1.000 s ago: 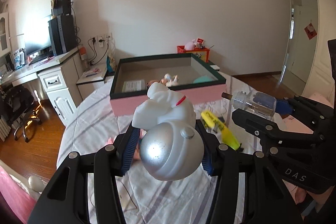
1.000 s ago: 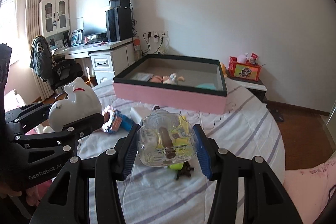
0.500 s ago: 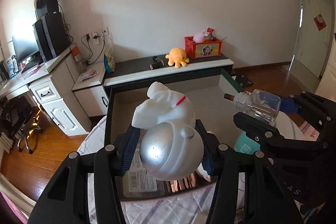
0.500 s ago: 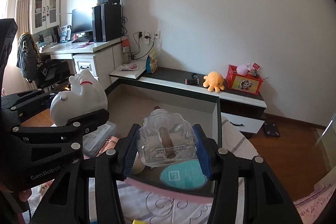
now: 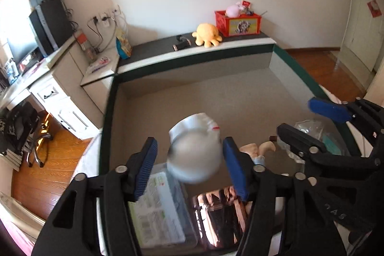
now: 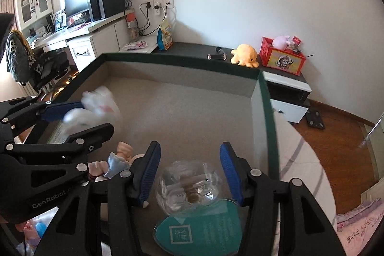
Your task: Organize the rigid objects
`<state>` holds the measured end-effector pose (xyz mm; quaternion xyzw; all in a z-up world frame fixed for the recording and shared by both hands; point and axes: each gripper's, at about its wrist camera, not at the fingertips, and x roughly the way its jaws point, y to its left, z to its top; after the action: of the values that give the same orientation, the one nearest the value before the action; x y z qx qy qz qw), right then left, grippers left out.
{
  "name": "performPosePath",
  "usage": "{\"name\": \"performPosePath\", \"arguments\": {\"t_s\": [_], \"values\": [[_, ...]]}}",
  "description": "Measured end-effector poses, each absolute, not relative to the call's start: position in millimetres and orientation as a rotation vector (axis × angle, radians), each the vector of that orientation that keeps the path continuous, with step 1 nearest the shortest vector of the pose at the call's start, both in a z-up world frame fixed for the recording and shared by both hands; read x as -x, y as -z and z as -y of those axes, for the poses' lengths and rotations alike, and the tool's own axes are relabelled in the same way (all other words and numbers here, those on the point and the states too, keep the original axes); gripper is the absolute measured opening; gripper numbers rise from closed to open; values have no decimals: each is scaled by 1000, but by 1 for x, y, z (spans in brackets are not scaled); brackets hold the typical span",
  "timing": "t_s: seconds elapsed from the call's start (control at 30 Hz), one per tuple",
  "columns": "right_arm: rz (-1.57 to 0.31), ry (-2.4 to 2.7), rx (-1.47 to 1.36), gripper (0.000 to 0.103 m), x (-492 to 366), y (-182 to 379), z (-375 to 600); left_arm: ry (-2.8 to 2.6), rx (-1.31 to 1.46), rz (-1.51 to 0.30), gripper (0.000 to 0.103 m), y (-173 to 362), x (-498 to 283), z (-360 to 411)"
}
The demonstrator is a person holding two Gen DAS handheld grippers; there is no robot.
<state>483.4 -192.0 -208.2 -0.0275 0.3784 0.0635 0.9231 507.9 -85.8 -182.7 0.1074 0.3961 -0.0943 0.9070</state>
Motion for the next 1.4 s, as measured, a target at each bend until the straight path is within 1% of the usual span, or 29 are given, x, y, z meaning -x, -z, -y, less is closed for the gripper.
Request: {"name": "performPosePath", "arguments": {"t_s": [0.03,0.07,0.1,0.13,0.17,0.23,0.3,0.33,0.57,0.73,0.9,1.13,1.4], "values": [[-759,-123,53,72,-478,203,193,181,-211,-792,73,176,-502,81],[-733,-113,43,83,-469,194,196,170,-196,-755,84,168,-491,77],[-707,-117,28,84,-461,186,198,149,-183,-713,90,158,-477,70],[-683,-124,13,84,-450,177,201,138,-174,-673,100,149,-462,65],[-661,-119,9,84,-437,169,202,137,-167,-633,103,142,-446,61],[-605,-114,22,87,-407,151,201,112,-159,-549,103,127,-409,51],[-549,-106,36,95,-377,136,198,99,-149,-486,103,115,-373,42],[-513,-103,39,103,-360,129,196,89,-141,-448,103,111,-350,39],[-321,-75,76,103,-233,99,170,51,-60,-290,103,84,-225,12],[-245,-57,38,103,-169,88,163,24,-67,-215,103,72,-159,5],[-194,-58,37,103,-124,80,151,42,-68,-142,103,62,-110,7],[-146,-42,67,103,-91,72,145,25,-41,-94,103,52,-78,3],[-110,-49,57,103,-73,68,146,13,-36,-79,103,47,-64,1]]}}
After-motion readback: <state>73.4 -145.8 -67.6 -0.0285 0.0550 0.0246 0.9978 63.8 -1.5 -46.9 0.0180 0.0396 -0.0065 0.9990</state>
